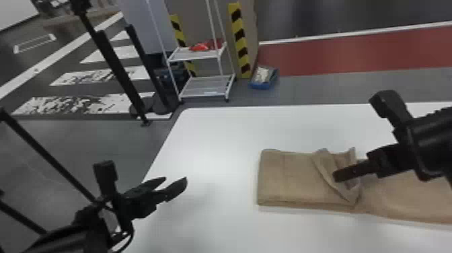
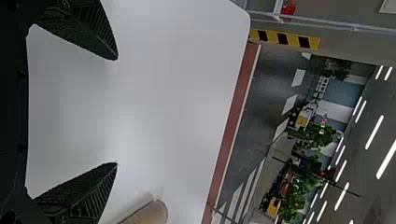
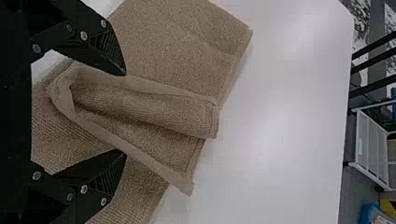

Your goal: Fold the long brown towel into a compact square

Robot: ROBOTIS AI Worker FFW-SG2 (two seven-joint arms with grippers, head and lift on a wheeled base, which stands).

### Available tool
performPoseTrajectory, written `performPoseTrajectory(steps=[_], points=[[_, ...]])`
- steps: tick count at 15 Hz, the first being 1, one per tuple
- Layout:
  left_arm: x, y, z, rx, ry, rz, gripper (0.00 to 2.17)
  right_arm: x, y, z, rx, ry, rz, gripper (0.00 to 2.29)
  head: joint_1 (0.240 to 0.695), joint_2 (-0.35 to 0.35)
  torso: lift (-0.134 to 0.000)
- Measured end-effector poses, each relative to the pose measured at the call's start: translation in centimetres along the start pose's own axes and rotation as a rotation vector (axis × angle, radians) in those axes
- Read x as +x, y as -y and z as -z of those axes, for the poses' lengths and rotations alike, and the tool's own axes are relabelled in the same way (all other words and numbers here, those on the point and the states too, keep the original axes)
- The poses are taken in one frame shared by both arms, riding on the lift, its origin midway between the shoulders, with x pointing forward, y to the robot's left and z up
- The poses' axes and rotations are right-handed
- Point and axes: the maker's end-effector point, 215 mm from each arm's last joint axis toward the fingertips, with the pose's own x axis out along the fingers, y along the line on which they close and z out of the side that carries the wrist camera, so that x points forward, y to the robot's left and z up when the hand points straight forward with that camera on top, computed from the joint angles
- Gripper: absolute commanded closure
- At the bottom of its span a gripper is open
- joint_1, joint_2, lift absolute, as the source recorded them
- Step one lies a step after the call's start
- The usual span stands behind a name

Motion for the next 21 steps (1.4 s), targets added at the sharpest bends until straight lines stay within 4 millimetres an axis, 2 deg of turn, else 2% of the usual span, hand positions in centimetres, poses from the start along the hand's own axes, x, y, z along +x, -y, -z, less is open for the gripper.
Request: performPoseTrajectory(steps=[5,9,13,21], points=[[0.0,0.0,0.0,0.001,0.003,0.000,0.08,0.6,-0.4,0.4,-0.002,-0.010,-0.017,0.37,0.695,0.350,-0.124],[0.1,0.1,0.0,0.000,0.003,0.002,0.08,1.0,-0.3,0.6,-0.024,-0.029,-0.006,0.46,0.695,0.350,-0.124],[0.0,0.0,0.0,0.001,0.003,0.000,0.08,1.1,0.0,0.7,-0.028,-0.041,0.005,0.17,0.695,0.350,-0.124],[0.0,0.1,-0.1,0.002,0.004,0.002,0.08,1.1,0.1,-0.5,-0.098,-0.099,0.053,0.15,0.695,0.350,-0.124]])
